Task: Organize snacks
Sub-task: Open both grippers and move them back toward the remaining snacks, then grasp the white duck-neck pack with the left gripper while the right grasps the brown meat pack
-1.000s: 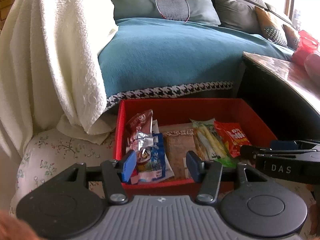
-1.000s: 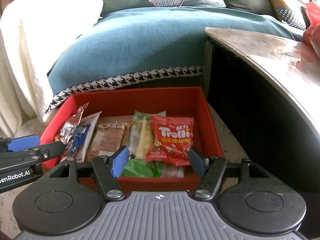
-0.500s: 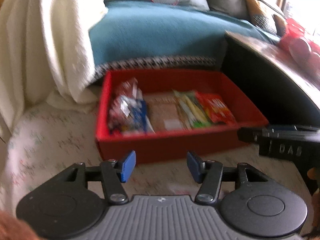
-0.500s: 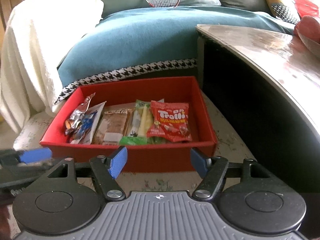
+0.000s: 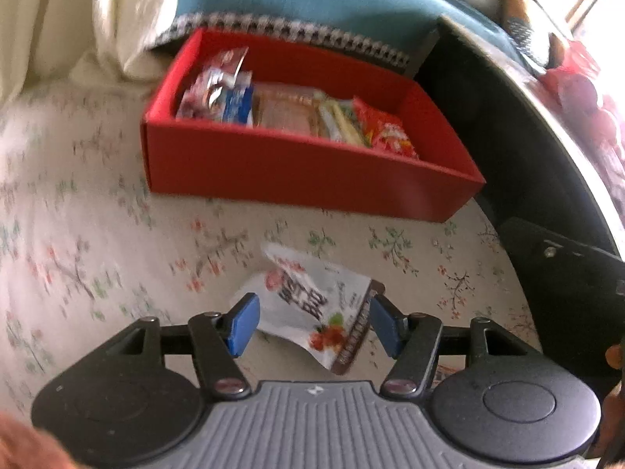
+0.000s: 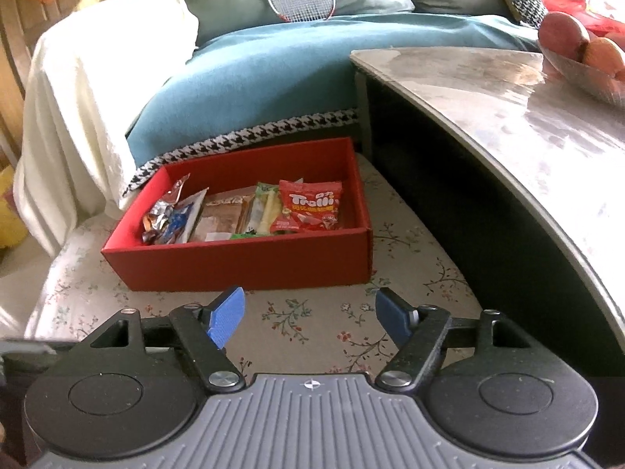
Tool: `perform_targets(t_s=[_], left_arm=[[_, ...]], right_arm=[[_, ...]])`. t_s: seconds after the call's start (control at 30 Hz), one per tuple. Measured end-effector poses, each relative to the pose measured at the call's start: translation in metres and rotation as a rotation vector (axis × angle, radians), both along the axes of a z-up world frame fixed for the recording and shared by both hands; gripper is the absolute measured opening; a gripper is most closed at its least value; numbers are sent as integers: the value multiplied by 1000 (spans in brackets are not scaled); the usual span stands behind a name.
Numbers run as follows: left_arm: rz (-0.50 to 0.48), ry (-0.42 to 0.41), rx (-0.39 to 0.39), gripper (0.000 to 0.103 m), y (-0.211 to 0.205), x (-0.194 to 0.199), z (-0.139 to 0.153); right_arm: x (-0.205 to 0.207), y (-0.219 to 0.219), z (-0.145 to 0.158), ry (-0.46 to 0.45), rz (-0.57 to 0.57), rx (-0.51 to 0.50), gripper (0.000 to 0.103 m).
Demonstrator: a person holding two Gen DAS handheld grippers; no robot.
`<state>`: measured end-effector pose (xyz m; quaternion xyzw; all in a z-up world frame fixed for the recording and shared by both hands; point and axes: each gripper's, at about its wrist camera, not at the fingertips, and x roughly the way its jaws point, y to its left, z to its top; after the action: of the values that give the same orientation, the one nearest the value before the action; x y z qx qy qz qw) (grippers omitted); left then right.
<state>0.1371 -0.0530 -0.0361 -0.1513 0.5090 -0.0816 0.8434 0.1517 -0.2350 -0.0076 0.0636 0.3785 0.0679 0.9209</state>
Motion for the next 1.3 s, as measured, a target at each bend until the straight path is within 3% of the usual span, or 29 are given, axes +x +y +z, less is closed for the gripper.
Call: perform_targets(t_s=[0.13, 0.2, 0.27, 0.4, 0.67, 0.73, 0.83, 0.9, 1.1, 1.3], left_arm=[[132, 49, -77, 57, -2, 6, -5], [201, 69, -83, 62, -6, 9, -6], [244, 93, -47, 64, -11, 14, -6], [369, 140, 36, 81, -13, 14, -12], [489, 144, 140, 87, -30, 33, -18], [476, 136, 179, 87, -37, 37, -20], [400, 114, 274, 78, -47, 35, -22], [353, 88, 328, 59, -51, 27, -21], [240, 66, 248, 48, -29, 3, -12], [86, 46, 256, 47, -3, -27, -12]], right_arm=[[-1, -6, 6, -10, 26, 49, 80], [-3, -9, 9, -17, 43, 64, 80], [-4, -14, 12, -23, 53, 85, 81], [-3, -26, 15, -10, 59, 148, 85], [-9, -47, 28, -23, 68, 234, 87], [-11, -52, 31, -37, 62, 231, 87], [-9, -55, 30, -30, 52, 218, 87], [-7, -54, 28, -17, 49, 212, 87], [-10, -39, 15, 30, 62, 134, 87], [-35, -15, -22, 154, 33, 18, 87]])
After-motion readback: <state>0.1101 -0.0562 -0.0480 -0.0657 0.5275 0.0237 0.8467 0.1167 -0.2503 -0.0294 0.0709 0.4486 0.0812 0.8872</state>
